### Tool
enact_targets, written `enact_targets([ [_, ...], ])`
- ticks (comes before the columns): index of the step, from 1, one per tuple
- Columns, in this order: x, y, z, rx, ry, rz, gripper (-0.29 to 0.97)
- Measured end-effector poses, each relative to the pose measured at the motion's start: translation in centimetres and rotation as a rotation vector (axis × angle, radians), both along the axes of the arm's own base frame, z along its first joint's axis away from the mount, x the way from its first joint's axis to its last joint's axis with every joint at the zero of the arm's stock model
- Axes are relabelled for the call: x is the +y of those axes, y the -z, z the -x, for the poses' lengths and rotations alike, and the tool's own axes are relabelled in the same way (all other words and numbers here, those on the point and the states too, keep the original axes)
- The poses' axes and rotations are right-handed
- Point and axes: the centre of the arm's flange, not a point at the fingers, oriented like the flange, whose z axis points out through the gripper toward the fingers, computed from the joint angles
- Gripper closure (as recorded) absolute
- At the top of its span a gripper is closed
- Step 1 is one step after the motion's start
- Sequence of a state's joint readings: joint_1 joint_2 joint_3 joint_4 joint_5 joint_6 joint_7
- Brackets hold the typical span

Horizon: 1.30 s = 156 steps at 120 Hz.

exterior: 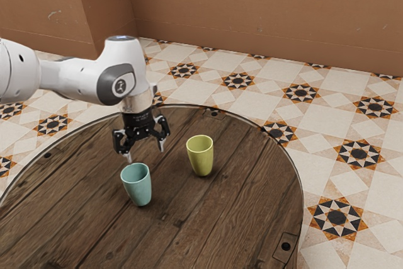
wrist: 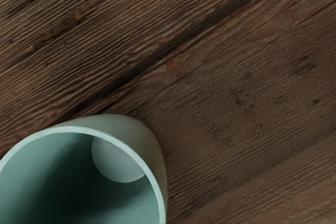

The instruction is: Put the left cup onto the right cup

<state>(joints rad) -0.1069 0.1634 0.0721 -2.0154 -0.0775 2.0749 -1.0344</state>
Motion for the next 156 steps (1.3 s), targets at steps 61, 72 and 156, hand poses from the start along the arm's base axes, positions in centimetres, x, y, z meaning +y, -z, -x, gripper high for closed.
enact_targets([
  [61, -0.9, 2.8, -0.3, 0.019, -0.007, -0.010, 0.13],
  [72, -0.9, 3.0, -0.4, 0.016, -0.009, -0.011, 0.17],
  [156, -0.3, 4.3, 0.2, 0.000, -0.022, -0.017, 0.39],
])
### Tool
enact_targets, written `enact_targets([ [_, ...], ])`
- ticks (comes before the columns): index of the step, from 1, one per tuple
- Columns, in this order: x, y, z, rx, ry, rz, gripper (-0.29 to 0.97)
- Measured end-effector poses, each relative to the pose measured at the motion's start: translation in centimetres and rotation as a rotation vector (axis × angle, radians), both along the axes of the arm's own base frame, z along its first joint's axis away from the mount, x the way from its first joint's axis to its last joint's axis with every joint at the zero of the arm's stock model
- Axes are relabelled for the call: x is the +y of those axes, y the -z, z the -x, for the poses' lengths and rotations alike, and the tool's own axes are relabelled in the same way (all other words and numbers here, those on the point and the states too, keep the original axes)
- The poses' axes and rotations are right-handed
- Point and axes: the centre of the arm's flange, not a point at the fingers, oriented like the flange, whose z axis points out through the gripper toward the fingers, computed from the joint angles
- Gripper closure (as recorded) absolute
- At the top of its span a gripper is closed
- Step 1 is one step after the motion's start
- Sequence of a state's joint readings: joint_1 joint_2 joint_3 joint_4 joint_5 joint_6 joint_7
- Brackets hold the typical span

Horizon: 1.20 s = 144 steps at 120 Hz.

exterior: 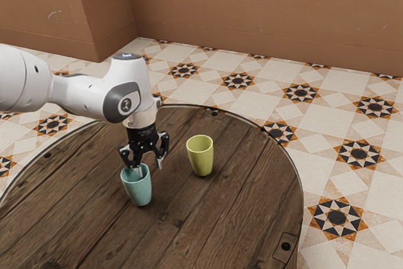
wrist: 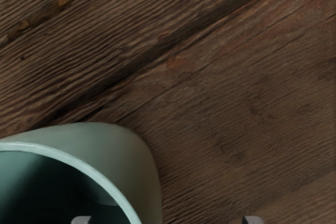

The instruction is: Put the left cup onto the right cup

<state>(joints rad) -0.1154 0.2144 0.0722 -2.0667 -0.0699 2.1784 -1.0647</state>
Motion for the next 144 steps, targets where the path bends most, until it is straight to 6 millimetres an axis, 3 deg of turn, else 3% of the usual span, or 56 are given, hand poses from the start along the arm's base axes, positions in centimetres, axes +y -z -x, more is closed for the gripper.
enact_targets([
  [50, -0.05, 0.26, -0.04, 0.001, 0.005, -0.006, 0.55],
  [144, 0.38, 0.13, 0.57, 0.004, 0.001, -0.007, 0.63],
])
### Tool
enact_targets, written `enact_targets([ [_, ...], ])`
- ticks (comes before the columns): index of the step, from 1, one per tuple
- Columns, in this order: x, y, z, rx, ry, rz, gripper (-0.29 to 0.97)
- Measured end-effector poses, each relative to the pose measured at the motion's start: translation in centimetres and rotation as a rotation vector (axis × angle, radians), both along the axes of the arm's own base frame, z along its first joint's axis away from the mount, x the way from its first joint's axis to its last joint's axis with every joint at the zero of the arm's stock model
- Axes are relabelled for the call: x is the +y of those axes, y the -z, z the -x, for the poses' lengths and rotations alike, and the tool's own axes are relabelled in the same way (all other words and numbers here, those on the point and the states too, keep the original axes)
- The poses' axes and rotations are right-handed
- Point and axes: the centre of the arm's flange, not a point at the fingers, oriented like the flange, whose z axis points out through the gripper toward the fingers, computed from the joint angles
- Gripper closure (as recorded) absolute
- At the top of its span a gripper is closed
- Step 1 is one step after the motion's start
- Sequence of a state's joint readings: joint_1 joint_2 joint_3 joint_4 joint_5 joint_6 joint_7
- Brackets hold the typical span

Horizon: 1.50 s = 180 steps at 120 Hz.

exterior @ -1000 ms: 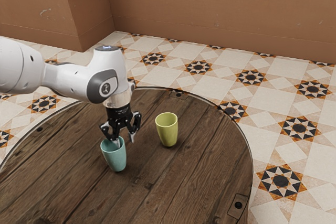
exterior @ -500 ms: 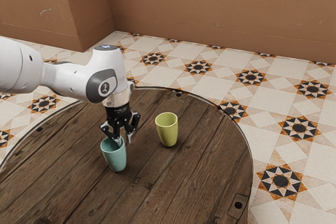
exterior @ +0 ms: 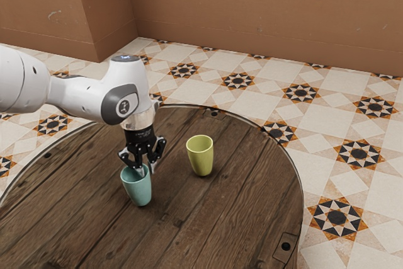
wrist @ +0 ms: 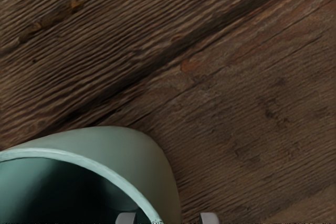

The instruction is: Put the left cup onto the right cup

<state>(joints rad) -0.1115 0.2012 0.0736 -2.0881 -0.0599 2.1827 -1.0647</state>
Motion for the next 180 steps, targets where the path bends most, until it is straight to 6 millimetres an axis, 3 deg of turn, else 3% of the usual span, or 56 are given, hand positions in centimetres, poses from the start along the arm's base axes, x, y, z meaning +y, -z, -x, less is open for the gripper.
enact_targets([
  [49, 0.0, 0.0, 0.0, -0.001, -0.002, 0.000, 0.75],
  [83, -0.1, -0.5, 0.0, -0.007, 0.001, 0.000, 0.77],
  [137, -1.1, -6.5, -0.6, -0.057, 0.037, 0.008, 0.78],
  [180, -2.3, -10.7, 0.9, -0.041, 0.088, 0.015, 0.79],
])
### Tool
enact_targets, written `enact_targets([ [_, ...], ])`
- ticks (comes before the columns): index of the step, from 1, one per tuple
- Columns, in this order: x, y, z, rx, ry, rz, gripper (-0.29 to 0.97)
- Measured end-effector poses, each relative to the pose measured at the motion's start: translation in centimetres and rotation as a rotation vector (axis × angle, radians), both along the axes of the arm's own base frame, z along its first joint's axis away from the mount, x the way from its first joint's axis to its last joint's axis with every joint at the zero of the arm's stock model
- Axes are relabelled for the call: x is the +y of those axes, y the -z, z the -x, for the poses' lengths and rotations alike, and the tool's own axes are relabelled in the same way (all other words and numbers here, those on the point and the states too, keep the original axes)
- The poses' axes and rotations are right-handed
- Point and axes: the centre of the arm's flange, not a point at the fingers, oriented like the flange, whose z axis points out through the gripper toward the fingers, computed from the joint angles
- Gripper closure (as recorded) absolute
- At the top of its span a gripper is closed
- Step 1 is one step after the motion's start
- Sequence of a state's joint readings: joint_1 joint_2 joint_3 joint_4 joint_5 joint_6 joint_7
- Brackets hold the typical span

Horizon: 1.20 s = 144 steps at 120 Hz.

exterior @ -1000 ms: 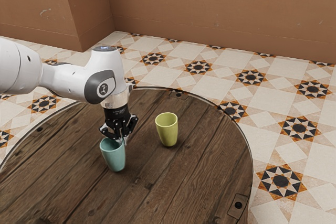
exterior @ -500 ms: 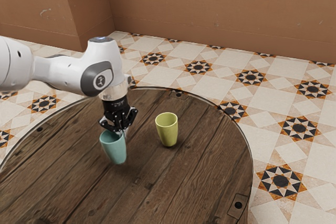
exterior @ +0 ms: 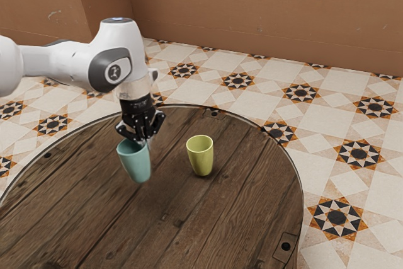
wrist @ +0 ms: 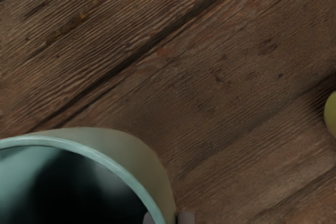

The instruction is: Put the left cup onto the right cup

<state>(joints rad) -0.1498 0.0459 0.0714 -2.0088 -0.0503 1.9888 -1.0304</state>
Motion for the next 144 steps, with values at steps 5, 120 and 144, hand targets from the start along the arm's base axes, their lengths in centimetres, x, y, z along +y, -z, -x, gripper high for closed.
enact_targets([
  [5, -0.3, -0.3, 0.0, 0.002, 0.010, -0.002, 0.79],
  [120, -10.1, -4.8, -6.2, 0.001, 0.216, -0.058, 0.79],
  [144, -11.9, -4.5, -8.6, -0.003, 0.239, -0.062, 0.79],
])
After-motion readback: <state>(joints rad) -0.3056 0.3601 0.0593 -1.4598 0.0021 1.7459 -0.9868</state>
